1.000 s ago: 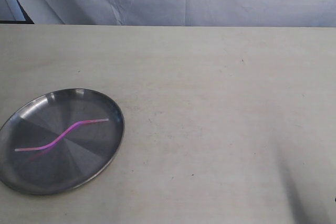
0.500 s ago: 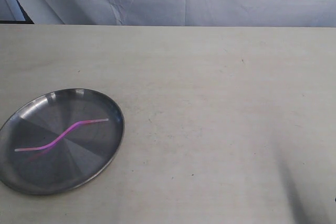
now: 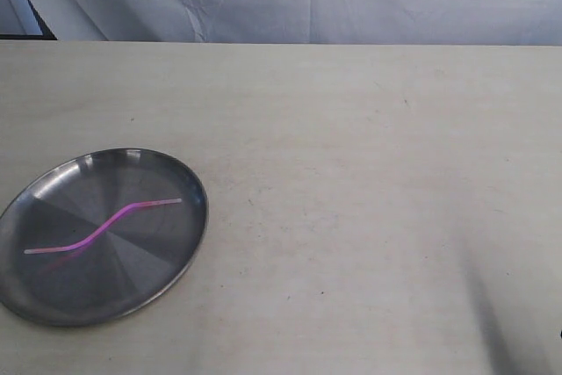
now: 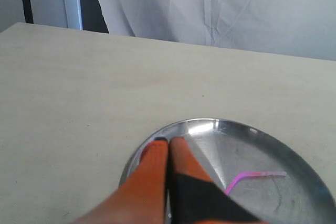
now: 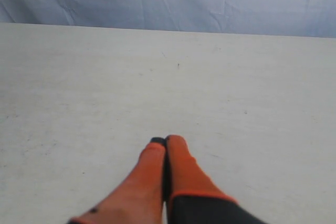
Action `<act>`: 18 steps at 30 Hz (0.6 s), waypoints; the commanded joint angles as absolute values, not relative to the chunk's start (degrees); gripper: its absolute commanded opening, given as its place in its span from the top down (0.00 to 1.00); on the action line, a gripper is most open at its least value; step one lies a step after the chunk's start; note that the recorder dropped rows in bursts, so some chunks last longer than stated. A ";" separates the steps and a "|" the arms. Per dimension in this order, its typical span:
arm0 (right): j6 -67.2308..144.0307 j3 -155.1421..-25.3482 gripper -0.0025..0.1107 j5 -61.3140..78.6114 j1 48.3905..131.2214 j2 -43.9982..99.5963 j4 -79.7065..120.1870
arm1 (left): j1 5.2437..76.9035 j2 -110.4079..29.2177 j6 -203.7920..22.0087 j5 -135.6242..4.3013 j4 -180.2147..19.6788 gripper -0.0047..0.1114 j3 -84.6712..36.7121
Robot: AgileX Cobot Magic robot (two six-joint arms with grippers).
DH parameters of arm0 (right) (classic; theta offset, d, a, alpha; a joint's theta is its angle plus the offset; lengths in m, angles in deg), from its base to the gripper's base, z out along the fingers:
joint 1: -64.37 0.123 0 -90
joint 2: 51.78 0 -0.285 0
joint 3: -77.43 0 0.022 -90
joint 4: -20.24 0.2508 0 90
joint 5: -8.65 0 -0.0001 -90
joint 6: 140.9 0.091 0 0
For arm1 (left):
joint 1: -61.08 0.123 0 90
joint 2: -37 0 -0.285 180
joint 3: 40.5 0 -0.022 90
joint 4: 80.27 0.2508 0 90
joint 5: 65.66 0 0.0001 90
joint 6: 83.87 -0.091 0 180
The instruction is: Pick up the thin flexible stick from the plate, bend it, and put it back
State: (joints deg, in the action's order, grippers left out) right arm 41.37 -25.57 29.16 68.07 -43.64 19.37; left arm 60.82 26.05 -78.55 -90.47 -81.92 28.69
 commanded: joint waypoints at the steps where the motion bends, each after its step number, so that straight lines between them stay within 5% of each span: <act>1: 41.24 -25.35 0.99 28.80 67.69 -44.00 19.44 | 60.95 27.52 -78.22 -88.78 -82.95 0.96 31.24; 18: 41.24 -25.35 0.99 28.80 67.69 -44.00 19.44 | 60.95 29.22 -78.22 -83.92 -84.88 0.96 36.71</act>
State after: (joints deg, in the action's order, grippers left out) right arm 41.37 -25.57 29.16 68.07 -43.64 19.46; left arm 60.82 28.91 -78.55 -85.48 -84.33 36.48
